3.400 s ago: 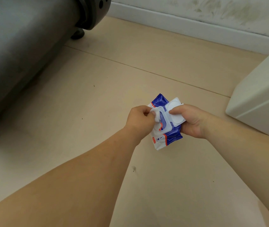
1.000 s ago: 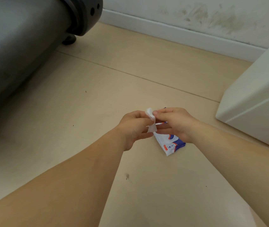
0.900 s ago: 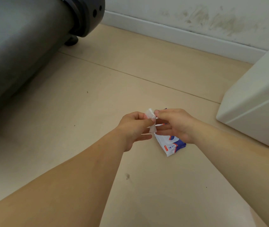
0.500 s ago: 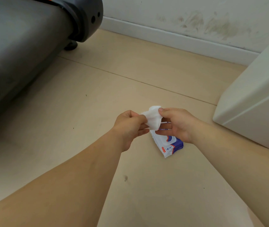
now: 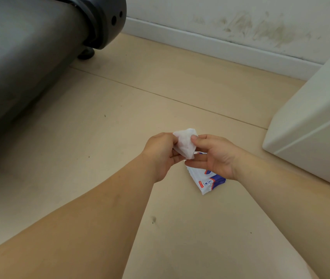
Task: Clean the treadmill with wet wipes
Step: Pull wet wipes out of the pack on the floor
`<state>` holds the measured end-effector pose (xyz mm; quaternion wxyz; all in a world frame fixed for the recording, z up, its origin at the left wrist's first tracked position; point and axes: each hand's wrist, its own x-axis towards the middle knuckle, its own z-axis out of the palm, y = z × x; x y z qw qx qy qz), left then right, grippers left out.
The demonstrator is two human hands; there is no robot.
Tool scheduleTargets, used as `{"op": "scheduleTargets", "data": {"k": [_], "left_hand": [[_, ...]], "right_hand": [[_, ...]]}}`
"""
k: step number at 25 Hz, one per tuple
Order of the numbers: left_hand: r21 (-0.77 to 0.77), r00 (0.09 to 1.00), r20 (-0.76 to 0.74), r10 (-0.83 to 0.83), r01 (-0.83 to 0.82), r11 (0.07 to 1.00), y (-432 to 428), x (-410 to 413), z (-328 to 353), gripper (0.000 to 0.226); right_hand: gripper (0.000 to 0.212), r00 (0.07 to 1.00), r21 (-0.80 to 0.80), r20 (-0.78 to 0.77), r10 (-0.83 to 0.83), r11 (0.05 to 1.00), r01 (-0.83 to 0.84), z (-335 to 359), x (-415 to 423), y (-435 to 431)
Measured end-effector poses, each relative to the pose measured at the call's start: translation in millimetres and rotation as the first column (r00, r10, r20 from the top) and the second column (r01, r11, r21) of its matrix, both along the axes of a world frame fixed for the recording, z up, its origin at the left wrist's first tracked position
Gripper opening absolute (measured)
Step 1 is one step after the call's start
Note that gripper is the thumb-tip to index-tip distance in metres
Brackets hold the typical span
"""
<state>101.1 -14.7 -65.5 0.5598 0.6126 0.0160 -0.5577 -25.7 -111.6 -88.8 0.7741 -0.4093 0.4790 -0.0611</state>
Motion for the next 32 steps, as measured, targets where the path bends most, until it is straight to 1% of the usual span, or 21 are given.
{"op": "scheduleTargets", "data": {"k": [3,5,7,9,10,11,12,13,14,16,18,20,22,24,26,28,30,32], "left_hand": [[0.020,0.997,-0.027,0.076,-0.076,0.997,1,1,0,0.025],[0.043,0.988,-0.063,0.140,-0.138,0.990,3,5,-1,0.026],[0.063,0.977,-0.092,0.192,-0.186,0.980,5,12,-5,0.025],[0.076,0.981,-0.116,0.153,-0.145,0.987,5,14,-8,0.015],[0.081,0.990,-0.108,0.091,-0.082,0.993,6,13,-8,0.020],[0.094,0.997,-0.077,0.012,-0.005,0.996,5,12,-10,0.030],[0.104,0.998,-0.034,-0.050,0.053,0.993,5,11,-13,0.038],[0.110,0.996,0.016,-0.088,0.085,0.990,4,10,-15,0.039],[0.110,0.994,0.061,-0.096,0.089,0.990,5,8,-17,0.034],[0.122,0.992,0.100,-0.073,0.060,0.991,6,9,-18,0.021],[0.126,0.995,0.062,-0.083,0.075,0.989,8,8,-17,0.019],[0.094,0.992,-0.010,-0.126,0.127,0.988,7,6,-12,0.015],[0.050,0.989,-0.054,-0.139,0.142,0.989,2,4,-7,0.013],[0.045,0.993,-0.032,-0.112,0.114,0.993,-4,2,-6,0.026],[0.055,0.996,0.005,-0.089,0.089,0.995,-7,0,-8,0.034],[0.075,0.996,0.032,-0.087,0.084,0.994,-8,-2,-14,0.036],[0.069,0.998,0.016,-0.059,0.058,0.996,-8,-1,-18,0.034],[0.041,0.999,-0.031,-0.030,0.032,0.999,-11,-2,-17,0.031]], "right_hand": [[0.024,0.997,0.027,-0.063,-0.042,0.999,0.044,-2,-4,-3],[0.025,0.992,0.034,-0.096,-0.081,0.996,0.085,-4,-8,-5],[0.029,0.982,0.069,-0.080,-0.171,0.982,0.177,-2,-12,-9],[0.027,0.974,0.157,-0.004,-0.225,0.962,0.223,0,-14,-11],[0.022,0.976,0.186,0.027,-0.214,0.961,0.206,2,-14,-12],[0.019,0.982,0.189,0.044,-0.182,0.967,0.170,4,-13,-12],[0.021,0.989,0.162,0.043,-0.145,0.977,0.136,5,-12,-12],[0.025,0.992,0.118,0.022,-0.126,0.985,0.123,4,-10,-13],[0.028,0.989,0.070,-0.014,-0.145,0.987,0.146,2,-9,-14],[0.025,0.973,-0.020,-0.104,-0.206,0.979,0.205,1,-10,-18],[0.020,0.973,-0.048,-0.154,-0.171,0.985,0.166,-1,-13,-20],[0.018,0.980,-0.033,-0.187,-0.066,0.998,0.061,-2,-14,-17],[0.020,0.971,-0.088,-0.240,-0.012,0.996,-0.009,-3,-10,-12],[0.020,0.956,-0.185,-0.285,-0.061,0.983,0.007,-5,-8,-10],[0.011,0.949,-0.249,-0.301,-0.097,0.968,0.020,-5,-11,-11],[0.010,0.929,-0.319,-0.365,-0.056,0.945,-0.068,-6,-17,-11],[0.013,0.904,-0.386,-0.427,-0.029,0.910,-0.153,-10,-23,-12],[0.019,0.898,-0.416,-0.437,-0.054,0.897,-0.149,-12,-28,-13]]}}
